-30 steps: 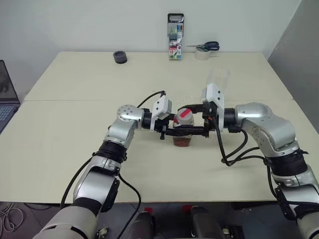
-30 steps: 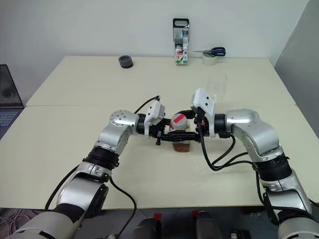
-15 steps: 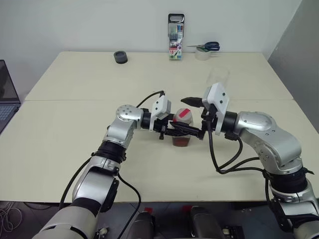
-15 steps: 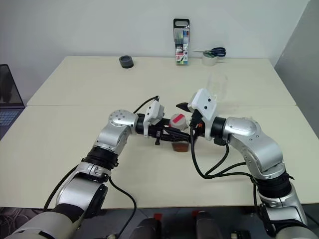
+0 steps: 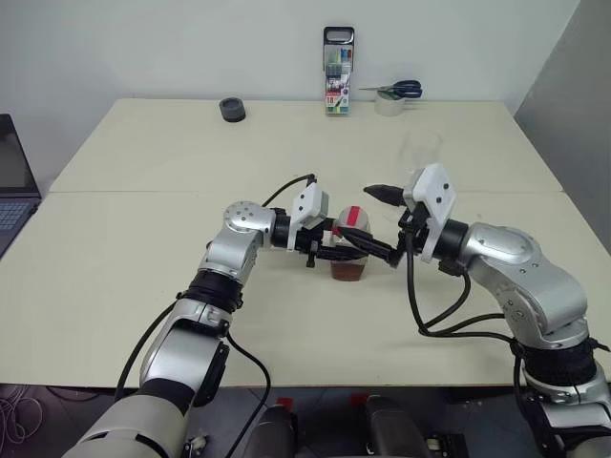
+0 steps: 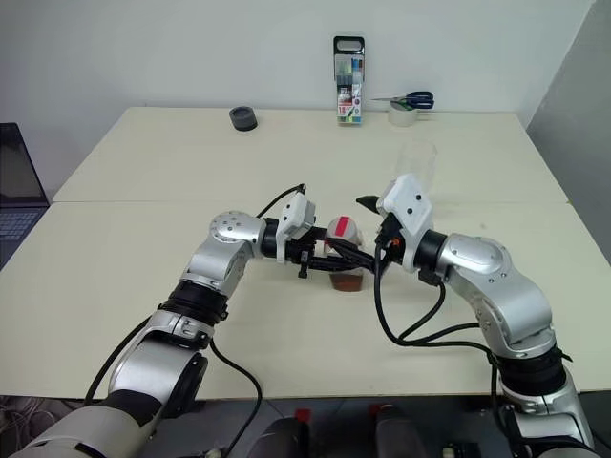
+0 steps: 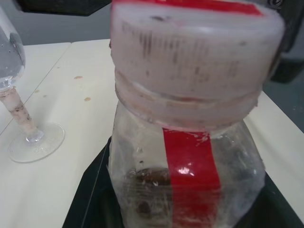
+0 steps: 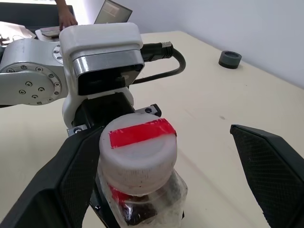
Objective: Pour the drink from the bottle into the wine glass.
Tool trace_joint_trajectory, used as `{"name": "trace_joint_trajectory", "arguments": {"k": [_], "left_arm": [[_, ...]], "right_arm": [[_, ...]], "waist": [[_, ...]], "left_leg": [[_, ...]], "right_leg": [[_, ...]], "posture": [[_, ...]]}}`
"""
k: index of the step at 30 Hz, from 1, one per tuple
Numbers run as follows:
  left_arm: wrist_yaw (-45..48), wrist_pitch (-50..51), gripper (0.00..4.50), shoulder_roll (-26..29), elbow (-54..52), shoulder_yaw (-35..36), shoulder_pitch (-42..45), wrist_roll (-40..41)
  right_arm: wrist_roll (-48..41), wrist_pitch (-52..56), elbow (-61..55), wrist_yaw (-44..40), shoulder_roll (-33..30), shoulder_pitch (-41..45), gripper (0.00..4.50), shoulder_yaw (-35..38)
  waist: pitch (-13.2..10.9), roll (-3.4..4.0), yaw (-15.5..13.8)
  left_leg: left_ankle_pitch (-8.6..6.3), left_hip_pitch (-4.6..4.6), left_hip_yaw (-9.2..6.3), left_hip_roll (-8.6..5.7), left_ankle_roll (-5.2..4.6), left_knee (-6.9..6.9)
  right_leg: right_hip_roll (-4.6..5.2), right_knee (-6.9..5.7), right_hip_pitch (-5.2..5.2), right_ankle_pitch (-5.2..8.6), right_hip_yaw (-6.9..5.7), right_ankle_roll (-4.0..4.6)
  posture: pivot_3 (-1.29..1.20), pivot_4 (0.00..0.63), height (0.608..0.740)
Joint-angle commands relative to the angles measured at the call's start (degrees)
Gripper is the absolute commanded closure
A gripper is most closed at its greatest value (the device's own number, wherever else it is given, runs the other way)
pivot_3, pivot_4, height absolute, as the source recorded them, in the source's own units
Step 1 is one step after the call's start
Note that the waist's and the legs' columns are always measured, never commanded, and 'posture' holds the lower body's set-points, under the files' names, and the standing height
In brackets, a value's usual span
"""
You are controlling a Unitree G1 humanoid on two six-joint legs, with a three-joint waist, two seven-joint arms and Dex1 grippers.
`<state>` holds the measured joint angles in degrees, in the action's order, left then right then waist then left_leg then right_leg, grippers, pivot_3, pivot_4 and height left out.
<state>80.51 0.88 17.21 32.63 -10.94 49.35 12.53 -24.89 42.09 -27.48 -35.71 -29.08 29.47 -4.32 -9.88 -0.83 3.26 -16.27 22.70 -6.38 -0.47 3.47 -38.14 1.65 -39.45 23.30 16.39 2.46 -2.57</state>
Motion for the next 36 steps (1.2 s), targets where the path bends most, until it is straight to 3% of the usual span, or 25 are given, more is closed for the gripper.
{"name": "trace_joint_trajectory", "arguments": {"k": [1,10,21,36], "left_arm": [[0.45,-0.78,2.68,-0.05,-0.7,0.53,1.02,0.51],[0.28,-0.76,2.68,-0.24,-0.05,0.8,1.26,0.64],[0.56,-1.21,2.68,-0.25,1.49,0.92,2.29,0.67],[0.71,-0.89,2.68,-0.05,0.62,0.67,1.81,0.63]], "right_arm": [[-1.55,1.48,-2.91,1.88,-1.15,-0.77,0.0,4.65],[-7.4,5.93,-7.84,1.77,-1.06,-0.96,0.0,4.22],[0.69,1.43,-4.77,5.82,1.78,1.95,0.0,-2.97],[0.4,2.21,-4.33,6.99,1.93,0.29,0.0,0.85]], "waist": [[0.0,0.0,0.0],[0.0,0.0,-0.01],[0.0,0.0,0.02],[0.0,0.0,0.01]], "left_leg": [[0.0,0.0,0.0,0.0,0.0,0.0],[-0.01,0.0,0.0,0.0,-0.02,0.01],[-0.01,0.0,0.0,0.0,-0.01,0.0],[-0.01,-0.01,-0.01,0.01,-0.01,0.01]], "right_leg": [[0.0,0.0,0.0,0.0,0.0,0.0],[0.0,0.0,0.0,0.0,0.0,0.0],[-0.02,0.01,-0.01,0.0,0.01,0.0],[-0.02,-0.01,-0.01,0.0,0.0,0.0]], "posture": [[0.0,0.15,0.74],[0.0,0.15,0.74],[0.0,0.15,0.74],[0.0,0.15,0.74]]}}
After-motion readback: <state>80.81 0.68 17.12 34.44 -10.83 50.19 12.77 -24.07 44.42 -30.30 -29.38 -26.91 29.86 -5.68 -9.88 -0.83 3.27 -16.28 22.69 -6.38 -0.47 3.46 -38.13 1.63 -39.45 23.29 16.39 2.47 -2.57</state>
